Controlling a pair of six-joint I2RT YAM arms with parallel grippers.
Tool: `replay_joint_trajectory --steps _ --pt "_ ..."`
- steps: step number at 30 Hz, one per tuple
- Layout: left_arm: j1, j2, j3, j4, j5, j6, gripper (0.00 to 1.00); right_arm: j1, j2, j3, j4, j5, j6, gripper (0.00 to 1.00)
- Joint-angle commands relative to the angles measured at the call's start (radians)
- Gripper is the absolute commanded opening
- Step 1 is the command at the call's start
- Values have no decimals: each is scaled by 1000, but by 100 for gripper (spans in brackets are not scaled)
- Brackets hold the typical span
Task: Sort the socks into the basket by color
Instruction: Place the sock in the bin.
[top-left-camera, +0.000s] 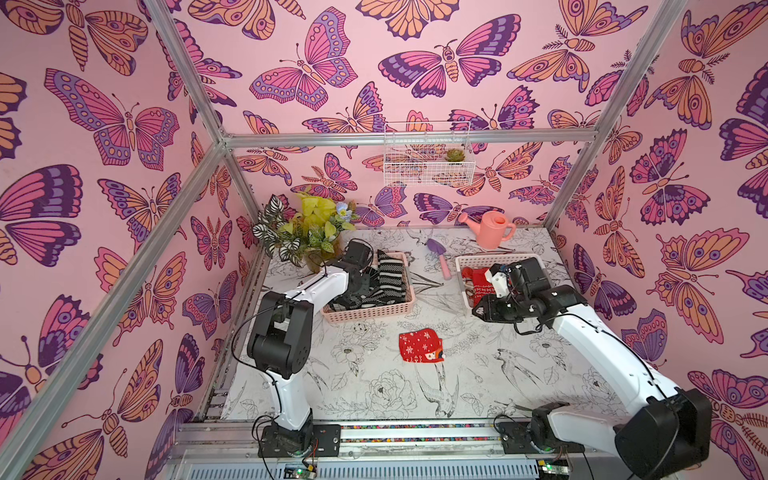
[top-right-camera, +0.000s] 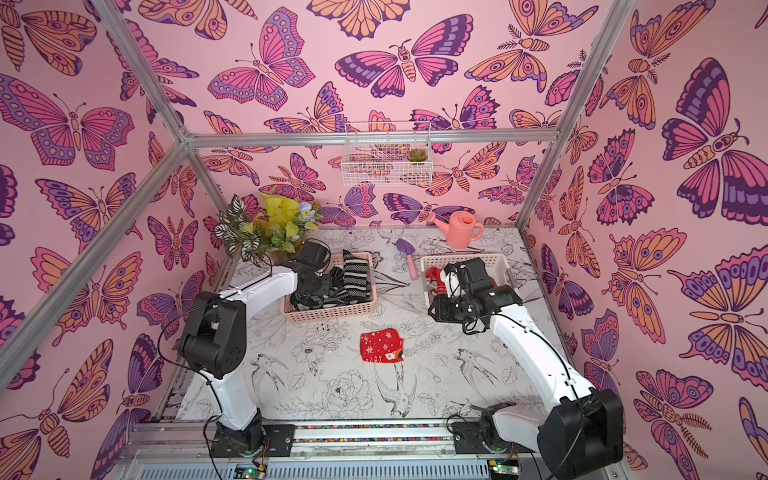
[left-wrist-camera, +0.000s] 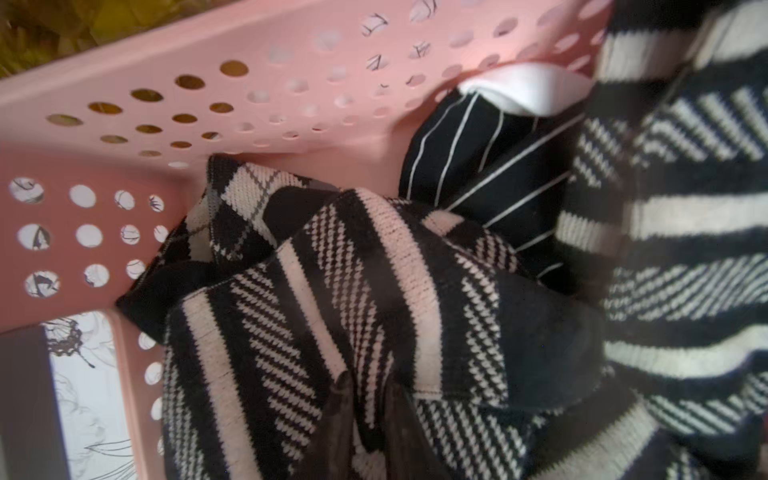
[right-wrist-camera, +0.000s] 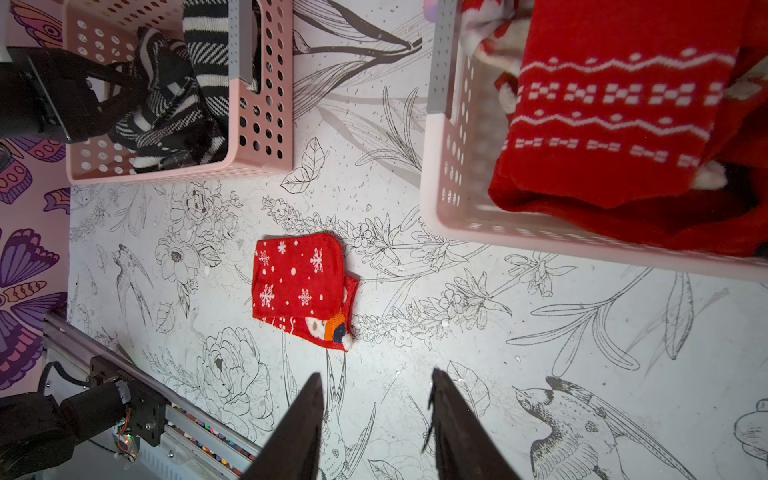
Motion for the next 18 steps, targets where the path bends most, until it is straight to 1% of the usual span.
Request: replay_joint_trajectory --steps 1,8,12,18 --pt "7 -9 -14 7 14 -15 23 11 -11 20 -6 14 16 45" --pt "8 -60 -15 4 14 -14 30 19 -20 9 0 14 20 45" --pt "8 -83 -12 6 32 -27 35 26 -23 14 -5 13 23 45" --pt "7 -128 -6 3 57 -42 37 39 -37 9 -8 16 26 45"
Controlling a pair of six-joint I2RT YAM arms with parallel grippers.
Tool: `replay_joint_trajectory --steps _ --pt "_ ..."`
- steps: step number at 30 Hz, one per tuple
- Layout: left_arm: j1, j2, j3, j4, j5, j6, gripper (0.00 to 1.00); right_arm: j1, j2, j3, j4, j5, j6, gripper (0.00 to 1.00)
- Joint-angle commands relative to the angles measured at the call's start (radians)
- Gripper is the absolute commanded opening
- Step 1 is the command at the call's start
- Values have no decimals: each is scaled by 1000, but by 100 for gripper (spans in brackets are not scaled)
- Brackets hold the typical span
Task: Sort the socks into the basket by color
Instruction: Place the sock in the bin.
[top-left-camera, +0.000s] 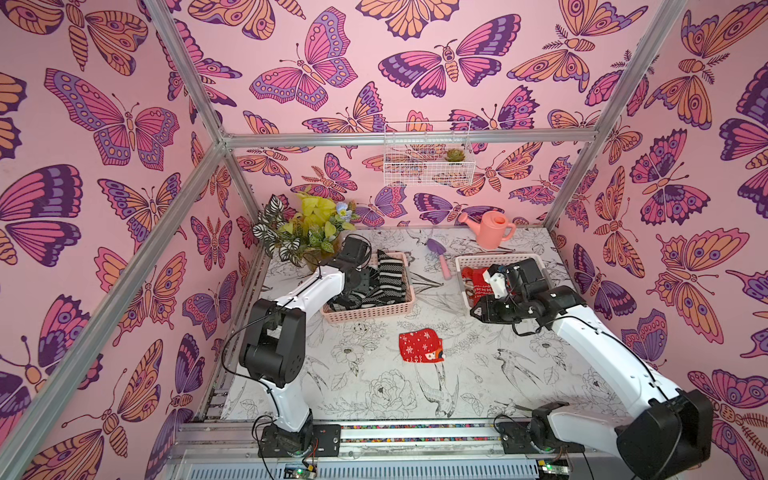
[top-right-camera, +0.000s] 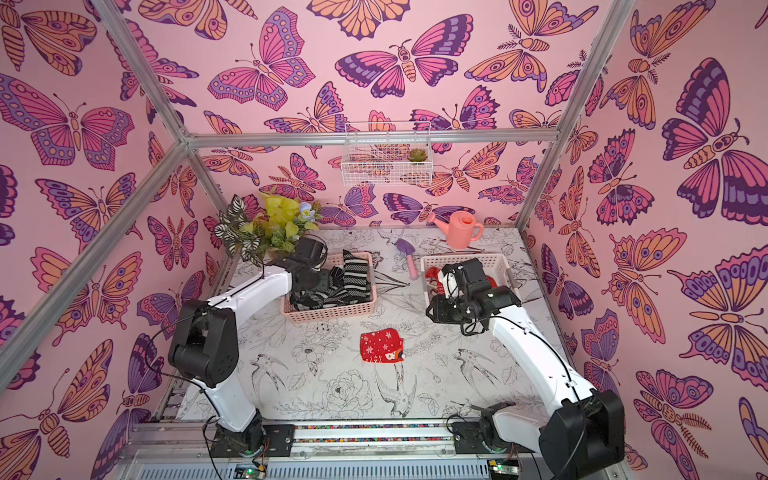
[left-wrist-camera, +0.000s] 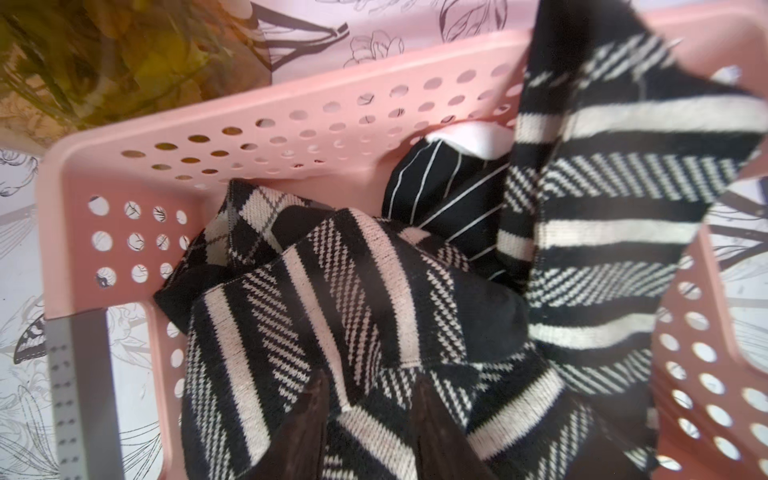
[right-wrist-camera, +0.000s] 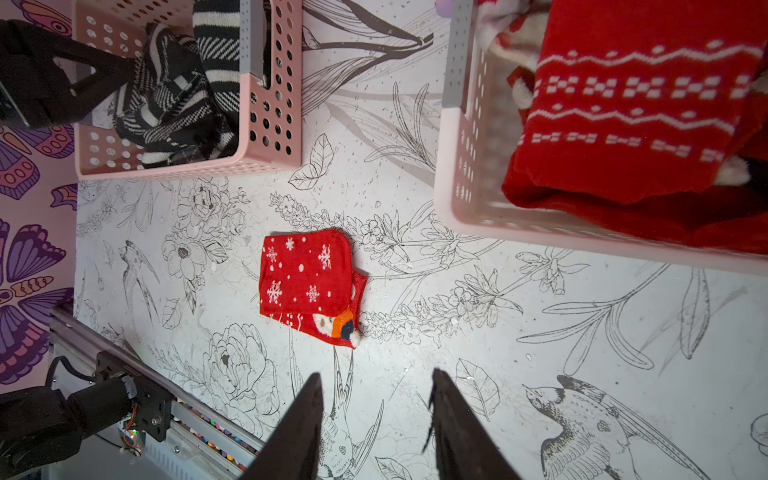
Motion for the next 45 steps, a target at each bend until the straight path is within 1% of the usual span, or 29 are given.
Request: replay_joint_trajectory --steps 1,10,17,25,33,40,41,45 --pt "8 -50 -4 4 35 -19 38 11 -27 9 -11 14 7 45" --pt "8 -146 -9 -4 99 -48 40 24 -68 -12 -18 17 1 45" --pt "7 -255 -21 -27 156 -67 41 70 -78 -13 -26 53 -1 45" --pt "4 -377 -51 -40 195 -86 44 170 -57 7 -28 125 20 45" --pt "2 -462 -91 -61 240 -97 47 281 -18 0 5 184 87 45" --pt "1 -517 -134 -83 249 -88 50 379 13 -17 44 231 157 45" --pt "1 -542 -139 -90 250 -84 51 397 19 -17 46 242 164 45" --pt "1 -568 -156 -108 242 -63 54 455 50 -10 52 273 189 45"
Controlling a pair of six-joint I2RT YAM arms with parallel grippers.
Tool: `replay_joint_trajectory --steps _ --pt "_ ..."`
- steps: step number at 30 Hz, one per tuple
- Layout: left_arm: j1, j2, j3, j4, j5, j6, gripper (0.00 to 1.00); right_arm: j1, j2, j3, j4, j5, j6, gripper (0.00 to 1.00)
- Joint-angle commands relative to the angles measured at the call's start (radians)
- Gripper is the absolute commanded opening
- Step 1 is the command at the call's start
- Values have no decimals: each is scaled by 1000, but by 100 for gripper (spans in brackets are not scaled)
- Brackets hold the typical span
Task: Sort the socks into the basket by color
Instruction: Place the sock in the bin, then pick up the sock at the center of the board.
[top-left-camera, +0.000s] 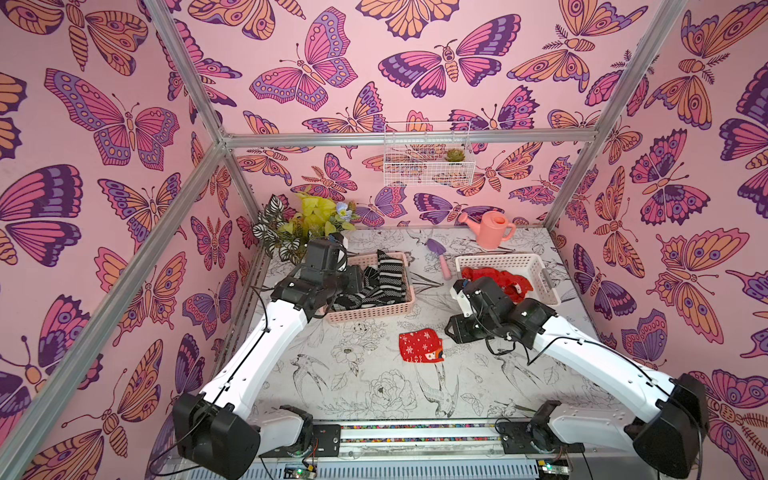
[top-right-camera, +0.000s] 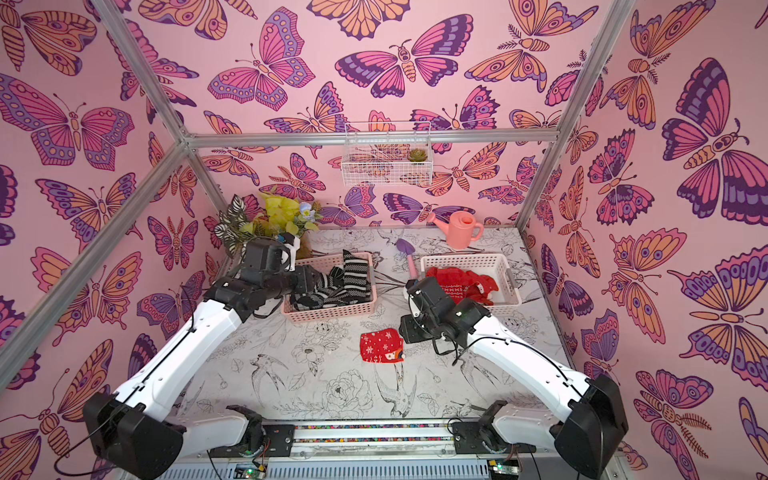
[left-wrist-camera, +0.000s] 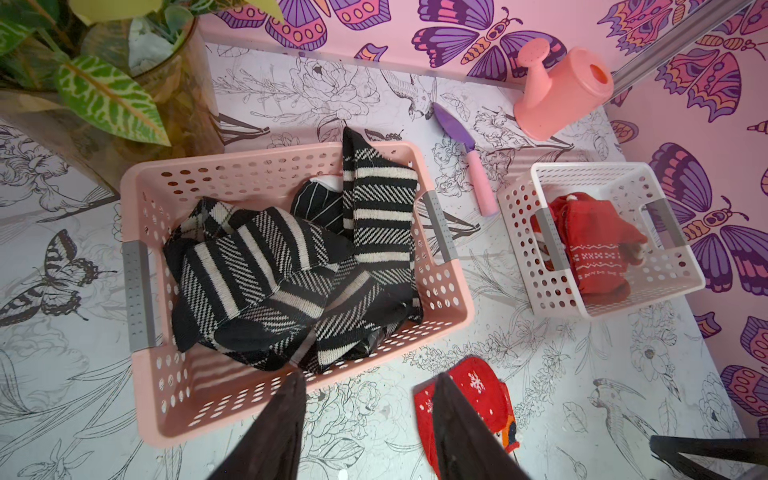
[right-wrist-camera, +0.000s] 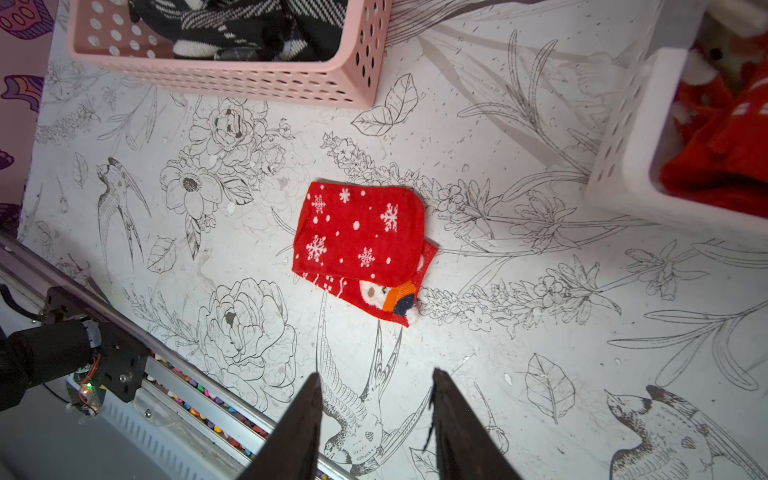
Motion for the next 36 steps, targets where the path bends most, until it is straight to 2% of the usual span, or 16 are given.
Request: replay_joint_trajectory --steps 1,16,26,36 --pt "1 -35 -25 -31 7 23 54 40 33 -2 16 49 44 45" --pt "0 -69 -57 -32 -6 19 64 184 261 67 92 67 109 45" --pt "0 -79 -62 -33 -16 18 65 244 429 158 104 67 111 46" --pt "0 -91 -67 -34 -21 19 65 264 529 229 78 61 102 47"
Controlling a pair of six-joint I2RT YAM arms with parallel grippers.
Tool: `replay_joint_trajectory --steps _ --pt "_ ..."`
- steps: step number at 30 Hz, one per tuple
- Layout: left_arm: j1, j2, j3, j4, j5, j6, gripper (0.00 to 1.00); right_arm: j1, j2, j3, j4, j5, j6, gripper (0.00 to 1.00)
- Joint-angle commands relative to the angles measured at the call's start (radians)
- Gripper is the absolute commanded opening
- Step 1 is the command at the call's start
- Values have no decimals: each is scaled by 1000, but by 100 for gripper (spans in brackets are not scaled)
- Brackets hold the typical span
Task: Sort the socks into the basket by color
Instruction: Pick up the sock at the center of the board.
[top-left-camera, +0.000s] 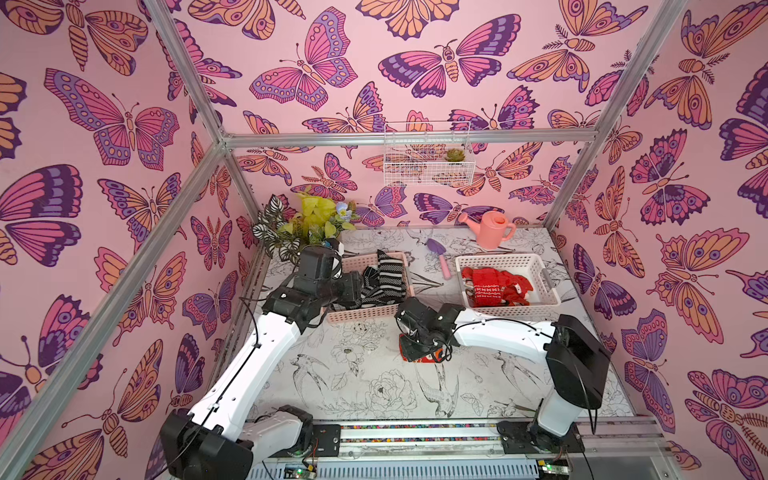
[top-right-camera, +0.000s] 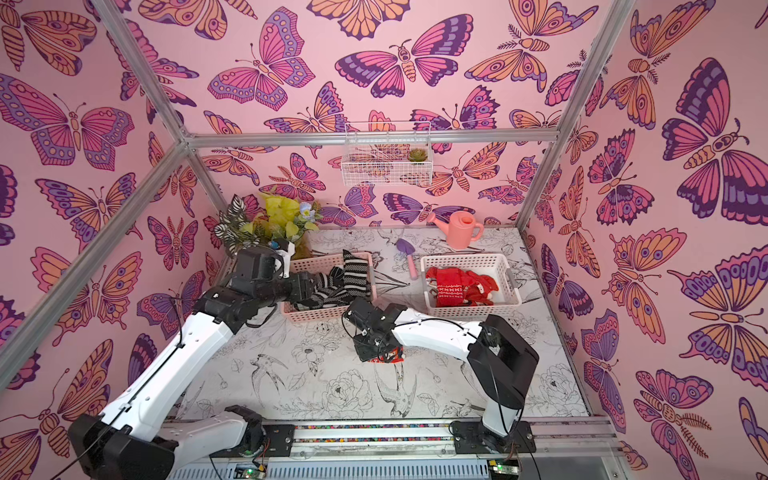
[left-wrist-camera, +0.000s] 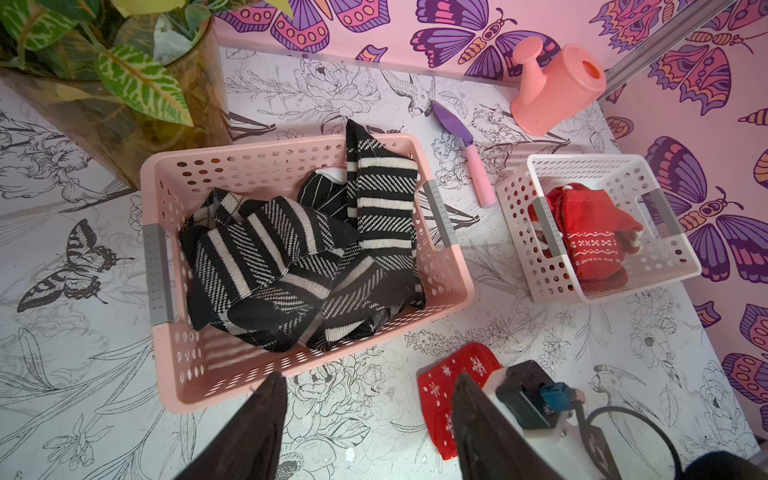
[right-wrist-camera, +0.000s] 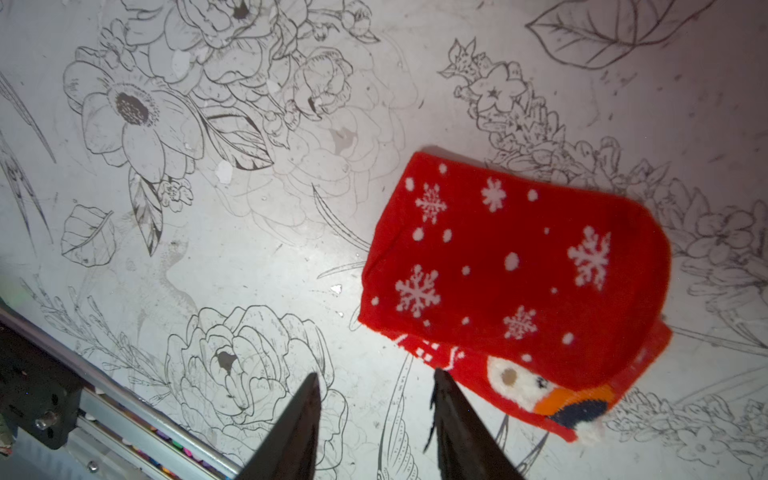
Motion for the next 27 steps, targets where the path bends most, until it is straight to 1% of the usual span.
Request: replay_joint_trajectory --steps 1,16,22,27 --pt "0 -18 -18 -21 -13 9 65 7 25 32 -28 10 6 47" --pt "1 -25 -16 -24 -16 10 66 7 120 83 -41 -5 -7 47" --pt "1 -29 -15 -26 -22 14 66 7 154 100 -48 -3 -9 42" --pt "2 -27 -15 -25 -22 13 67 7 172 97 -46 -3 -6 40"
